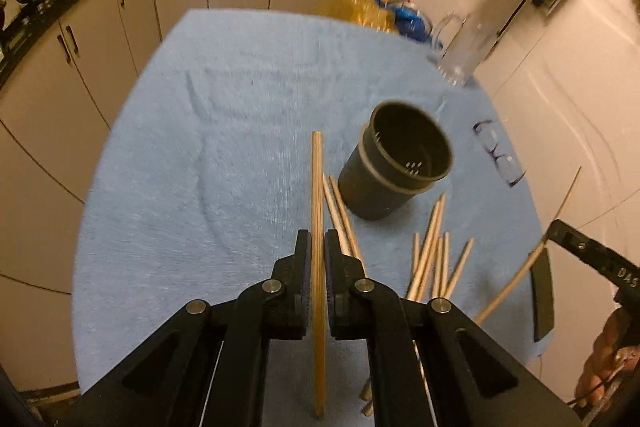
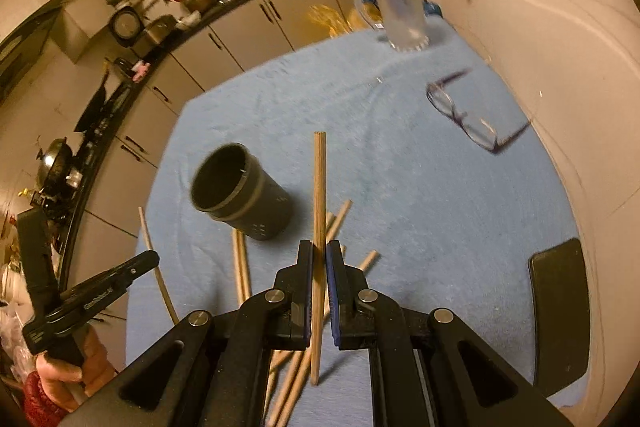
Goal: Organize utensils
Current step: 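Lift the chopstick with the right gripper and carry it over the holder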
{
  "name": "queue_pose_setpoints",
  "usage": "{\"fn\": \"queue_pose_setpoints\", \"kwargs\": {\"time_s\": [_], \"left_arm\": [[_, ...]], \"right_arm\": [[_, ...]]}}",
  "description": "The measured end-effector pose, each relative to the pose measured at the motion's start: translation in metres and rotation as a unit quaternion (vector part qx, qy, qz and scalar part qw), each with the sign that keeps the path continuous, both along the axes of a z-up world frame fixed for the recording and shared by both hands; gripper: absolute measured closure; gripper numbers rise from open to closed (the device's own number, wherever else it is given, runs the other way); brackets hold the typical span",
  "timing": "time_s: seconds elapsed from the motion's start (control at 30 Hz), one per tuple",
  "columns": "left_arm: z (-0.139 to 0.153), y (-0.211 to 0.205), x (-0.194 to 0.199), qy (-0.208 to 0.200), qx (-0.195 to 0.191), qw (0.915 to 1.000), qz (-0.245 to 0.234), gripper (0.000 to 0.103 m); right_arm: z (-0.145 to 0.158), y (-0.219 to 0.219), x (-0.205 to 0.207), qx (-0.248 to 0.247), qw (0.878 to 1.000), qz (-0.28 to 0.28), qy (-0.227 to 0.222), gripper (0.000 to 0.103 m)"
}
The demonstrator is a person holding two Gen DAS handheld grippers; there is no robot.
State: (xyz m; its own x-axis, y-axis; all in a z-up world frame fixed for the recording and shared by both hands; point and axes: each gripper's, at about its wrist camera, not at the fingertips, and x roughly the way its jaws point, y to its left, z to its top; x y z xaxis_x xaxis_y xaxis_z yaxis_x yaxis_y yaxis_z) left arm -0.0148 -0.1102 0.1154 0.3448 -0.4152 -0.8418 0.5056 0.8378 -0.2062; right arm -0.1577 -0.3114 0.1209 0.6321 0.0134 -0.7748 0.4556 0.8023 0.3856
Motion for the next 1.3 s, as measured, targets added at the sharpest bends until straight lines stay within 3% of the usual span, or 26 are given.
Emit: {"fn": "queue_pose_setpoints", "kwargs": {"time_s": [0.37, 0.97, 1.3], "left_arm": [[0.036, 0.023, -0.023, -0.038, -0.016, 0.9991, -0.002, 0.097], [0.083, 0.031, -0.016, -0.080, -0.045, 0.9958, -0.008, 0.097], [0.142, 0.029, -0.001, -0.114, -0.080, 0.9902, -0.010, 0.097]], "right_arm": [[0.025, 0.016, -0.009, -0.022, 0.999, 0.004, -0.045, 0.096], [0.066, 0.016, -0.010, -0.044, 0.995, 0.000, -0.094, 0.096], [0.103, 0.000, 0.011, -0.039, 0.991, 0.003, -0.127, 0.096]]}}
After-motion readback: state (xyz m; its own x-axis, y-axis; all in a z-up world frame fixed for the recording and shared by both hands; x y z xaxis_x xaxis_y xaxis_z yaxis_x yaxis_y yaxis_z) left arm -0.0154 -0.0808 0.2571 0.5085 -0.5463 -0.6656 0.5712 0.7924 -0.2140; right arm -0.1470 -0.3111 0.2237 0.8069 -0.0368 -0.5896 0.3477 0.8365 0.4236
